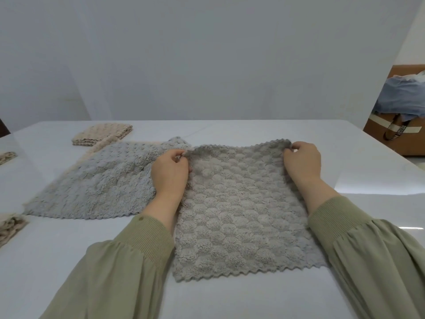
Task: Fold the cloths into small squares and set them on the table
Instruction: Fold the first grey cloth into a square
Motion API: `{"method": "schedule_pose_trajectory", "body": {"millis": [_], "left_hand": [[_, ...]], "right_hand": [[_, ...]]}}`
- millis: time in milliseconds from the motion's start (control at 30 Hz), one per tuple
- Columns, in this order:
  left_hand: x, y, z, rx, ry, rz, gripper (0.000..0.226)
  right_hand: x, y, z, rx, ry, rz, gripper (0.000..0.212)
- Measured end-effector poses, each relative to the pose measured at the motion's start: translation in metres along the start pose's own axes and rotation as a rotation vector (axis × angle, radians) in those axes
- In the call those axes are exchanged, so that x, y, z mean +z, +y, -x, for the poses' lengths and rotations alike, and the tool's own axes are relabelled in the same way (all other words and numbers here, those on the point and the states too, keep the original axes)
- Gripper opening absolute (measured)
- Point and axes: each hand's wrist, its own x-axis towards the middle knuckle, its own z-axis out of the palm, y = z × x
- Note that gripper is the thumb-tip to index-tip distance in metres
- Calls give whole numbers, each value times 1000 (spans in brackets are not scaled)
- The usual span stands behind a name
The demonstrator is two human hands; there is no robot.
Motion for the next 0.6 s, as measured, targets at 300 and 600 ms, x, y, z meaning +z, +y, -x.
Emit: {"method": "schedule_pose_trajectory", "body": {"millis": [300, 600], "left_hand": [[6, 0, 1, -34, 7, 160, 20], [4, 4, 6, -216, -173, 465, 26]], "right_hand": [[-3, -29, -2, 48, -168, -417, 24], [12, -2, 4, -88, -331, 590, 44]]}}
